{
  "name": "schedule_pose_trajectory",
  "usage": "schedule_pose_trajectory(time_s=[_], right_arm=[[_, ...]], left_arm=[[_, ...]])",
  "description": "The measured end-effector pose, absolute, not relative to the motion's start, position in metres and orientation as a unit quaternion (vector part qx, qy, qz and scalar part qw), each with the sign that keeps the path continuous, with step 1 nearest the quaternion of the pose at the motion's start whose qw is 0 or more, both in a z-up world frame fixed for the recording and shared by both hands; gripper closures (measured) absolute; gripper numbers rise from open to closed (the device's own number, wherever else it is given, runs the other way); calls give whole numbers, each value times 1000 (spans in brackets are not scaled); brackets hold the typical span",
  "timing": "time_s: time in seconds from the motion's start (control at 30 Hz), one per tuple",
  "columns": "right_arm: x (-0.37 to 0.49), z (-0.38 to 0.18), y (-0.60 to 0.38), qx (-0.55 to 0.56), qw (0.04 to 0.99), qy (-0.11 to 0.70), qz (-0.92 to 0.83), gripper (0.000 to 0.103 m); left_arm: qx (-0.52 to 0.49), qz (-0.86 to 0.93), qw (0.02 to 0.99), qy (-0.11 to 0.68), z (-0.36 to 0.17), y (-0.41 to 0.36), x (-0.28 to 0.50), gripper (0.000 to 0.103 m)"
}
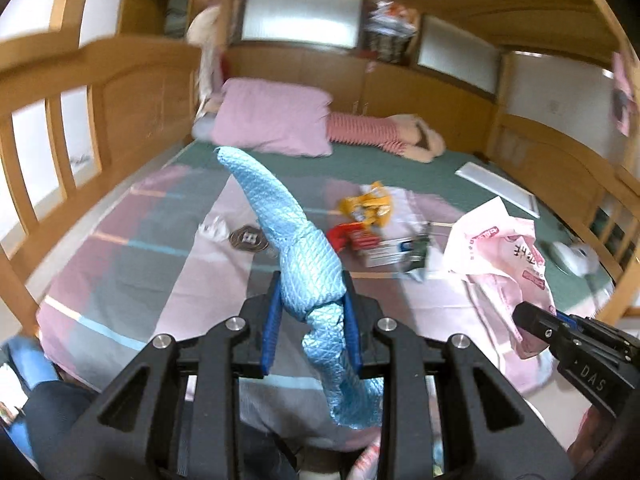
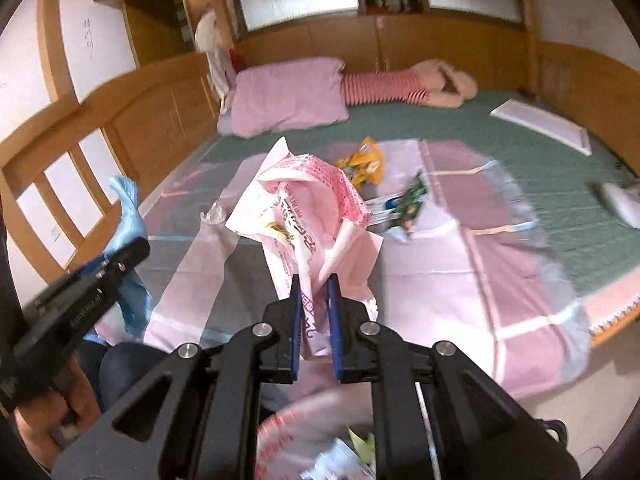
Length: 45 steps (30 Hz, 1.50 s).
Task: Collect trash
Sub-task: 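Carry the blue sock and pink bag over the basket and open both grippers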
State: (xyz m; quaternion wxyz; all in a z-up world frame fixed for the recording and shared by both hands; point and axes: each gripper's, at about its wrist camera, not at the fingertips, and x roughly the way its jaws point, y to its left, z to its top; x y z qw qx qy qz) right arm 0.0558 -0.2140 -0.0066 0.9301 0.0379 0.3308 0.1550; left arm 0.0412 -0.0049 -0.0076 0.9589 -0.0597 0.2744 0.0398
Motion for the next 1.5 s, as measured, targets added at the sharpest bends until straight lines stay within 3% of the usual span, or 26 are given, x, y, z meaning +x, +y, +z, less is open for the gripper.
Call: schedule_pose_trajectory(time_s=[0.5,0.7,0.83,0.87,1.0,1.13,1.3,1.4,1.43,1.47,1.5], right_arm=[[-17,27,-280,61,948,290,117,90],[-25,19,-280,38,933,332,136,90],[-24,-7,-279,16,901,411,137,89],[-25,-12,-279,14,896,422,137,86],[-27,-16,-286,26,895,426,132,51],[-31,-3,-302,66,906,399,124,44],[-31,6,-332,112,917,375,77,40],[-27,1,-340,132,912,383,62,40],[-26,0,-341,135,910,387,60,40],[-23,-1,-341,137,908,392,58,40],[-21,-2,-340,139,906,396,56,40]], left_arm=[[14,-21,973,231,37,-66,-41,74],[22,-33,973,228,39,-69,-44,74],[22,-46,970,236,36,-69,-44,74],[22,-50,970,239,35,-70,-43,74],[19,-70,964,256,29,-75,-40,74],[15,-103,953,285,16,-81,-35,74],[40,-215,894,391,-33,-113,-23,74],[67,-246,861,440,-72,-138,-18,68],[70,-248,856,448,-80,-142,-15,59],[69,-252,851,457,-86,-145,-12,40],[67,-254,843,470,-95,-147,-7,32]])
